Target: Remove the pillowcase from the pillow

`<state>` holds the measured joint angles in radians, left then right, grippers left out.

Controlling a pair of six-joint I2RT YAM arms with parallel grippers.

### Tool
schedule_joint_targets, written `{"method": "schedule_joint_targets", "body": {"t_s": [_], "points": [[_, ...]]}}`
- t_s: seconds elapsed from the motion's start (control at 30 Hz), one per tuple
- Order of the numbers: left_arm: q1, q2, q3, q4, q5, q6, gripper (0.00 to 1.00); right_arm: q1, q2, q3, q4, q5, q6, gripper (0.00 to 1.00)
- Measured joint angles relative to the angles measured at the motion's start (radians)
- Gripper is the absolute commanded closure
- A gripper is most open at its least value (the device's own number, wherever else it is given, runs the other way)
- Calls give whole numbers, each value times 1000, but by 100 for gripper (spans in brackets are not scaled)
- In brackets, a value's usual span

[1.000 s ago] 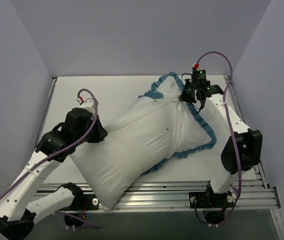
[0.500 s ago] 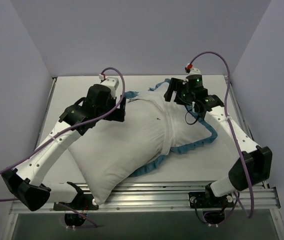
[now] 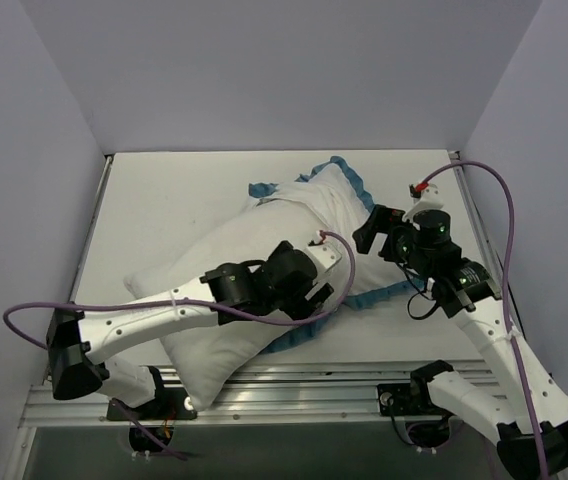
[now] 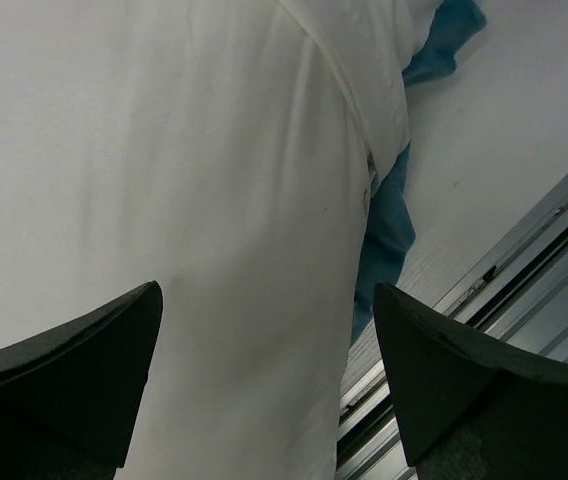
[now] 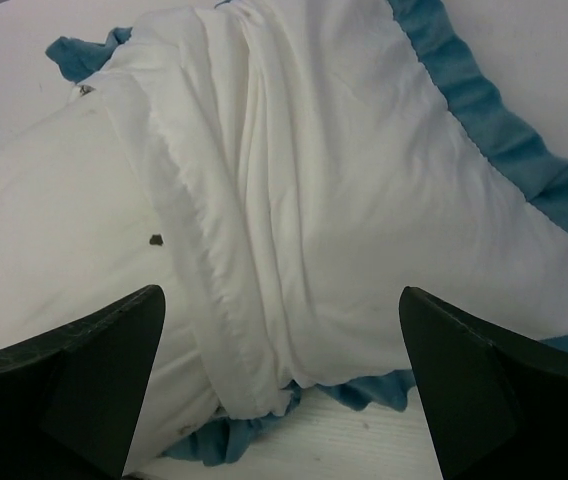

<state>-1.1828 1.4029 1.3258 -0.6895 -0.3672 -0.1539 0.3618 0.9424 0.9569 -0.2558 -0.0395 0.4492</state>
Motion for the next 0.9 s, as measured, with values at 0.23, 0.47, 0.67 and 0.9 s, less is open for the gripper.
{"method": "schedule_joint_targets", "body": {"t_s": [0.23,0.47,0.67,0.9], "points": [[-35,151,-32,55,-127,-26,6,0,-130,-79,-67,10,13,2],[-10,225,-73,134,-217,-102,39,0,-163,-153,-87,2,41,6],[55,241,-85,179,-187,-152,98,2,-166,-251,-59,-71,71,13],[92,201,-61,151,-132,-155,98,49,-116,-332,6,-139,86,14]]}}
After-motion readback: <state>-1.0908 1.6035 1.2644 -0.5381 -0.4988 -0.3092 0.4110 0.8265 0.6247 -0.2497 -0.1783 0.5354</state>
